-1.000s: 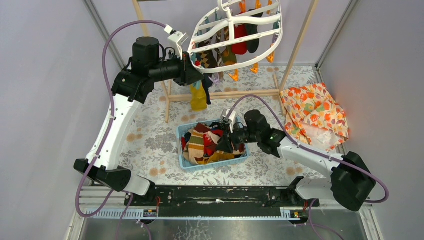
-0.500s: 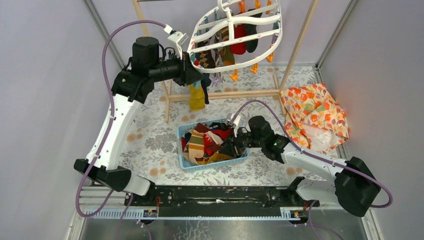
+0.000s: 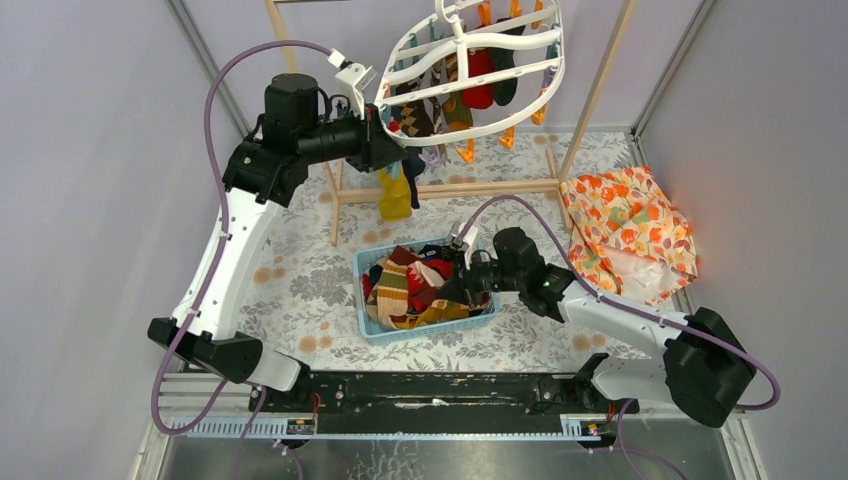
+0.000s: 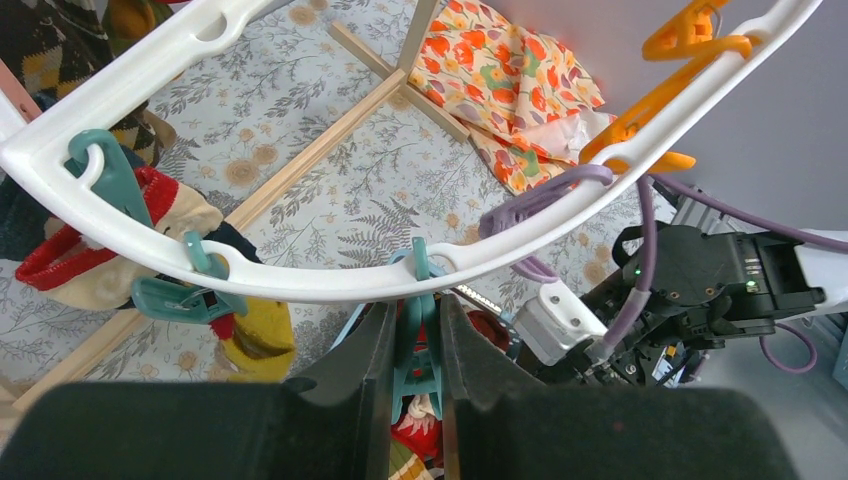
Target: Clip the socks to the hanger
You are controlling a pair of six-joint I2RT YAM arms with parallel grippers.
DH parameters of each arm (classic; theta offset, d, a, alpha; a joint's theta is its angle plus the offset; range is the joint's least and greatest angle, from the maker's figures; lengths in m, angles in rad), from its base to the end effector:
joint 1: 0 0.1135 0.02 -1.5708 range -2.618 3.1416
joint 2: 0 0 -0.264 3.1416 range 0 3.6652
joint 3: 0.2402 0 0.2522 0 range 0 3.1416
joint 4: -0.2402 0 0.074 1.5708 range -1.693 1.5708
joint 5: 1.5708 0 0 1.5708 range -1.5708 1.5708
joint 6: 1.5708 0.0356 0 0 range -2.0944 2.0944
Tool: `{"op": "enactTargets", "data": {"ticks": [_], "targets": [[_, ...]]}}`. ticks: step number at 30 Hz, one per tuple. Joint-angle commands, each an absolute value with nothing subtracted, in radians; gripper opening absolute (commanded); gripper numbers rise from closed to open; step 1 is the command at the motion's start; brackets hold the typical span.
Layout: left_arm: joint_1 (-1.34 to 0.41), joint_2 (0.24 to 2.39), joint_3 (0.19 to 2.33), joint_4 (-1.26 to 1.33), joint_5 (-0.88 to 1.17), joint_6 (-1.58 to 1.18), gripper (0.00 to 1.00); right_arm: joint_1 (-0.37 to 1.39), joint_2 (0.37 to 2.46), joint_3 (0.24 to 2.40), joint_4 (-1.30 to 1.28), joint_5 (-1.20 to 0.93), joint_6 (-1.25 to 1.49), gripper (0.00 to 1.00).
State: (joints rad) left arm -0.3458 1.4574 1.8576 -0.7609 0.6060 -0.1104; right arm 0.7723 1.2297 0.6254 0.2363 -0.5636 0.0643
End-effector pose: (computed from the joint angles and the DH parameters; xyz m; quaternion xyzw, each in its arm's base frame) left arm 0.2650 -0.1170 0.4901 0.2607 0.7596 -0.3618 0.4733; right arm 0.1762 0.1982 0.2350 -0.4221 0.6884 0.4303 0.4035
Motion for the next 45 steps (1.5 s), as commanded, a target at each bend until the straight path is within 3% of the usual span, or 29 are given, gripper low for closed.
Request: {"op": "enactTargets", "data": {"ticks": [1,12,33,45], "targets": [[-0.339,1.462,1.894,-0.799,0.633,-0.082,0.02,0.776,1.14,0.741,0.132,-0.538,0.054,0.0],[-0.339,1.456,1.892,-0.799,0.639,-0.079,0.02,0.752,1.01,0.778,0.051,-0.566,0.113,0.01],[-0.339,1.436,1.889,-0.799,0.66,-0.092,0.02,0.725,0.957,0.88,0.393,-0.647,0.471,0.0],[-0.338,1.428,1.891,-0.799,0.667,-0.098,0.01,0.713,1.035,0.784,0.652,-0.631,0.63,0.0]]}}
